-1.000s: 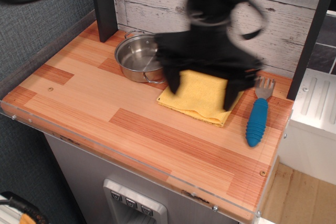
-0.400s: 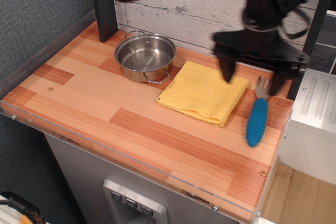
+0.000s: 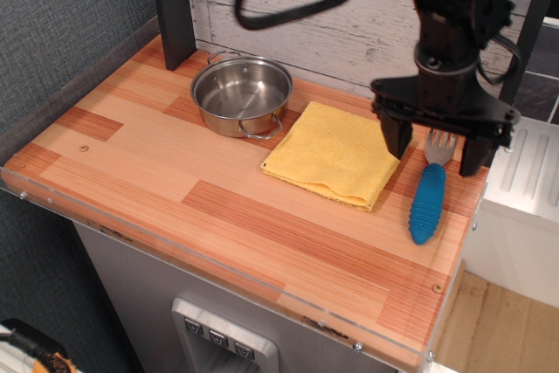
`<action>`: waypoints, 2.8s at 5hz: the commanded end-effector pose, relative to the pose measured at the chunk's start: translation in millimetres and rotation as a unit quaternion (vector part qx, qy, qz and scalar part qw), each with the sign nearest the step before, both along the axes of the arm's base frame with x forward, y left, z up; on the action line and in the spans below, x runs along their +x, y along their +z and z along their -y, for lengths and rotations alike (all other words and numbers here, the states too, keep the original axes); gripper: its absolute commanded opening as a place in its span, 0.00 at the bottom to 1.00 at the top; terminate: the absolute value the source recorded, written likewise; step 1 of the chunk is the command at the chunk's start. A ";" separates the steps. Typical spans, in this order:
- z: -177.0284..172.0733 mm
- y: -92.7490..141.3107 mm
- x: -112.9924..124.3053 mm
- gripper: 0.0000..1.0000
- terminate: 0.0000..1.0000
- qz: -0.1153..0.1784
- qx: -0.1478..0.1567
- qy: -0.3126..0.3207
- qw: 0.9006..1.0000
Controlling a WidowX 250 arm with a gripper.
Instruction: Move fork with the blue handle to the left of the pot.
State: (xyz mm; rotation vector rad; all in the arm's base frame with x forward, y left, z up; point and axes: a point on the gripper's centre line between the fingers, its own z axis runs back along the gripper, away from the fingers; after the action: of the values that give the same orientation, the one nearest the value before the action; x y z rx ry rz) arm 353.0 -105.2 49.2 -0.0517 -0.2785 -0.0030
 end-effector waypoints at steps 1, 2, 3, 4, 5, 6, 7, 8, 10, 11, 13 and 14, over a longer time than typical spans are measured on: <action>9.7 4.6 11.8 1.00 0.00 0.009 -0.008 -0.004 1.000; 13.2 -1.7 10.1 1.00 0.00 0.002 -0.002 -0.004 1.000; 14.8 -6.4 9.3 1.00 0.00 -0.002 -0.001 -0.004 1.000; 17.0 -12.7 8.0 1.00 0.00 -0.008 0.000 -0.003 1.000; 18.0 -21.0 6.6 1.00 0.00 -0.018 0.001 -0.002 1.000; 20.2 -20.5 6.6 1.00 0.00 -0.017 0.007 -0.007 1.000; 20.3 -13.9 6.8 0.00 0.00 -0.010 0.008 -0.007 1.000; 16.5 -0.2 6.6 0.00 0.00 0.004 0.013 -0.005 1.000; 10.5 44.6 -9.2 0.00 0.00 0.064 0.021 0.022 0.997; -3.0 61.0 -28.5 0.00 0.00 0.037 0.042 0.039 0.998; -57.4 81.9 -75.7 0.00 0.00 -0.014 0.049 0.078 0.996; -85.9 80.2 -91.8 0.00 0.00 -0.037 0.058 0.090 0.994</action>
State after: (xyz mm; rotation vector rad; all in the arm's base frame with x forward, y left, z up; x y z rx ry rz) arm 258.2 -13.9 113.3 0.0984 -0.1596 0.1656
